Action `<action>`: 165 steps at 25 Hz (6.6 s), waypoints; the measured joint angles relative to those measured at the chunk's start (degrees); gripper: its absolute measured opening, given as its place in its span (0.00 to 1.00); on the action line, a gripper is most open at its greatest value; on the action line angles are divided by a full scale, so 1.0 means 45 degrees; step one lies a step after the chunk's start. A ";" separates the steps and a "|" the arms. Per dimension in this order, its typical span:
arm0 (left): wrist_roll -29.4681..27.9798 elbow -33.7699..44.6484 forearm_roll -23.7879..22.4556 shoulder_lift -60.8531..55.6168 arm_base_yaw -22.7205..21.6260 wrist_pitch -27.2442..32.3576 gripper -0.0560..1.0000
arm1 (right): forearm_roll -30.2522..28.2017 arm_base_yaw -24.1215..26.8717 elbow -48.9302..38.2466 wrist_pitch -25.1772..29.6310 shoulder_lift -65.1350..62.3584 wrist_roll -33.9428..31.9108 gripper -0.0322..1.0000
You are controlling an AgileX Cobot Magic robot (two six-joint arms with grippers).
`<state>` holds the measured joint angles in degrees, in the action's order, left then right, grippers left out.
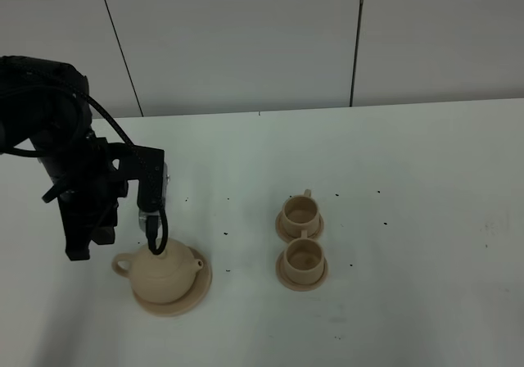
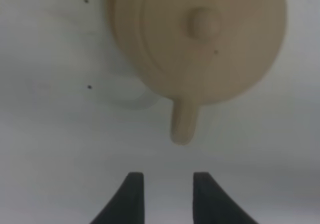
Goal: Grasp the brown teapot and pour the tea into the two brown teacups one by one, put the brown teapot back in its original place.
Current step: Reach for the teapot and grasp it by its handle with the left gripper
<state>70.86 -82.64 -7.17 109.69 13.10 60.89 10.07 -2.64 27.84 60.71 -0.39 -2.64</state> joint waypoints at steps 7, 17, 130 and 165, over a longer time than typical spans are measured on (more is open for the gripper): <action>-0.0135 0.0000 0.0000 0.0414 0.0000 -0.0012 0.37 | 0.0000 0.0000 0.0000 0.0000 0.0000 0.0000 0.26; -0.0135 0.0000 -0.0005 0.0889 0.0000 -0.0024 0.37 | 0.0000 0.0000 0.0000 0.0000 0.0000 0.0000 0.26; -0.0121 0.0000 0.0157 0.2017 0.0015 -0.0042 0.21 | 0.0001 0.0000 0.0000 0.0000 0.0000 0.0000 0.26; -0.0478 0.0000 0.0439 0.1461 0.0015 -0.0152 0.21 | 0.0001 0.0000 0.0000 0.0000 0.0000 0.0000 0.26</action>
<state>68.71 -82.64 -5.19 116.27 13.17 60.21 10.07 -2.64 27.84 60.71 -0.39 -2.64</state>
